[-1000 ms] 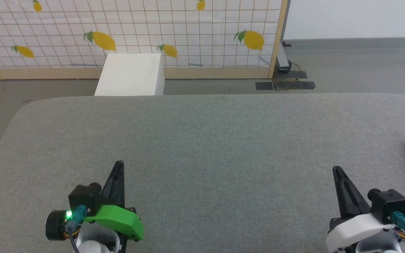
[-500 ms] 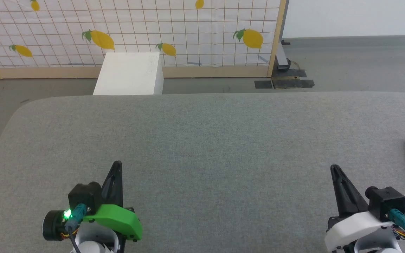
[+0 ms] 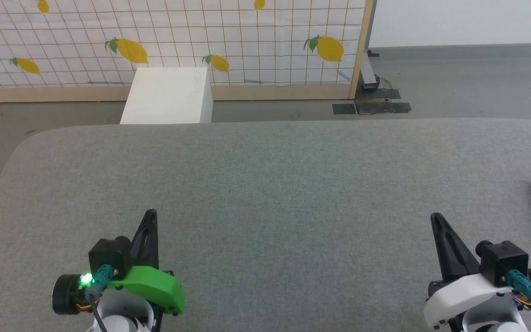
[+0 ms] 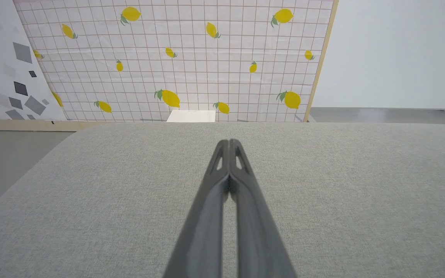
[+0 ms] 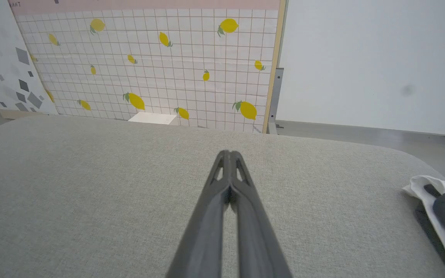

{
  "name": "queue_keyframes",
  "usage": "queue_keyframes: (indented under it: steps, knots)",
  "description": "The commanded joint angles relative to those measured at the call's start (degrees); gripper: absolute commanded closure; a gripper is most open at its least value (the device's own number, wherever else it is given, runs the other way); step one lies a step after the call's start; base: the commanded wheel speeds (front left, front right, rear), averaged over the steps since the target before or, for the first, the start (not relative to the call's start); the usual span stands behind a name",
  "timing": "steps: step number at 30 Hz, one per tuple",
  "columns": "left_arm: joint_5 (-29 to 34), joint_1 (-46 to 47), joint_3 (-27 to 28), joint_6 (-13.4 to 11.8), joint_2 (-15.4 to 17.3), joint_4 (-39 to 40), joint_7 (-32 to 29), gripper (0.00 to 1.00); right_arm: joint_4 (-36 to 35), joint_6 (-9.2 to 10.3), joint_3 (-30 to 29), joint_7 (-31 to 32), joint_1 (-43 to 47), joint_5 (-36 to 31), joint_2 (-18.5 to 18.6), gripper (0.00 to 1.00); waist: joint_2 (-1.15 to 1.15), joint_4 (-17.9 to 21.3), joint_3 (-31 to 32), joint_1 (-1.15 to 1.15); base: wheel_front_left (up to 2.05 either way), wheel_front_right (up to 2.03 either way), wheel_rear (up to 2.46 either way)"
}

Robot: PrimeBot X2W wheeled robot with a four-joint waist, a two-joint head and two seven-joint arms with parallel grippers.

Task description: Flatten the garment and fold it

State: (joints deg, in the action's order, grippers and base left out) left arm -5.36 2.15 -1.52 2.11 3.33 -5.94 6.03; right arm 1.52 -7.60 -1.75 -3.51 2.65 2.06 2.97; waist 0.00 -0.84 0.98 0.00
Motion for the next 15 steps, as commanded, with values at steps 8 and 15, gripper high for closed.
queue_keyframes:
  steps: [8, 15]
  knots:
    - [1.38, -1.12, 0.40, -0.62, -0.30, 1.32, -1.19, 1.00, -0.52, 0.07, 0.43, 0.77, -1.24, -0.63, -0.06, 1.00, 0.00, 0.14, -0.17, 0.00, 0.00, 0.00, 0.00]
    - [2.05, -1.30, 0.59, -0.87, -0.33, 2.10, -2.01, 1.00, -0.69, 0.08, 0.65, 1.24, -1.48, -0.87, -0.07, 1.00, 0.00, 0.26, -0.31, 0.00, 0.00, 0.00, 0.00]
